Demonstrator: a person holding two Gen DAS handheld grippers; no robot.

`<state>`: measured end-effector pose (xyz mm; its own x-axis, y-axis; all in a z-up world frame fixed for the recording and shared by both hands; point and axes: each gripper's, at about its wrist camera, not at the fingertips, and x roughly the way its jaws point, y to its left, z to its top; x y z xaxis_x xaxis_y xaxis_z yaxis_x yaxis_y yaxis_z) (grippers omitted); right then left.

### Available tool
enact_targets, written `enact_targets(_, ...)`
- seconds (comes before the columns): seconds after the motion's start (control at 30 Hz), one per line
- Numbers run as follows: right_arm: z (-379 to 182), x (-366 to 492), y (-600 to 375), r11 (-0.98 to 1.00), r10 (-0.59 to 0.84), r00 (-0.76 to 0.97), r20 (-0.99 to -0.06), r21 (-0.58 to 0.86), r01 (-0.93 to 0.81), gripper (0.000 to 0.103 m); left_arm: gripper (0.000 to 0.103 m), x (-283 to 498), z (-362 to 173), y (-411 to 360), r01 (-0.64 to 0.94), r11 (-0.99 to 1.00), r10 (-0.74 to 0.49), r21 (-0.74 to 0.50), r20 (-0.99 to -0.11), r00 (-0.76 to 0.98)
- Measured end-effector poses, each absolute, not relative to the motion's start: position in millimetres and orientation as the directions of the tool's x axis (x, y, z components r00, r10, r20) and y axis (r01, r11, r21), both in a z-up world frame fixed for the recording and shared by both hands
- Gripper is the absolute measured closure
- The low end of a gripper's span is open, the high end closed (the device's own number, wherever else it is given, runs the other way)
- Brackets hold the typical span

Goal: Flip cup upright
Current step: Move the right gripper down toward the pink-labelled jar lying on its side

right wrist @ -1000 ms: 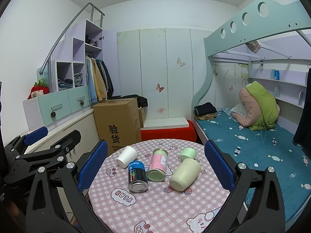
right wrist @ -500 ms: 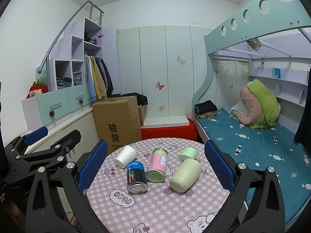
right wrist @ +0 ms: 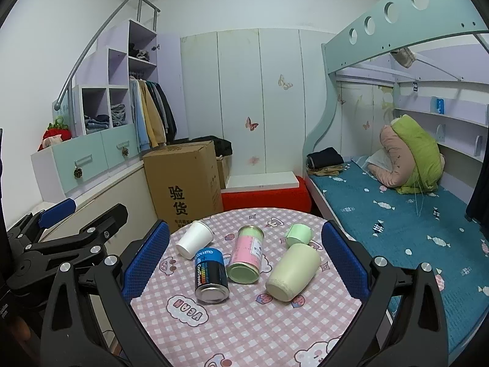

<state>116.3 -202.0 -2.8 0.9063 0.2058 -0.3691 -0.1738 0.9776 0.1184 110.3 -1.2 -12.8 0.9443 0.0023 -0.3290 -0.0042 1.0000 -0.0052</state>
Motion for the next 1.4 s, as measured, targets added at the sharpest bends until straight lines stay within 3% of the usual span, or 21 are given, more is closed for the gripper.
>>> enact_targets(0.87, -100, 221, -262, 0.983, 0.127, 0.788, -0.602, 0.18, -0.022, 0.007, 0.005, 248, -108, -55, 0.09, 0.995, -0.097, -0.045, -0.648, 0.755)
enact_targets(1.4, -141, 278, -305, 0.977, 0.107, 0.747, -0.656, 0.21, 0.045, 0.007, 0.006, 337, -165, -97, 0.096, 0.995, -0.055, 0.007, -0.774, 0.631)
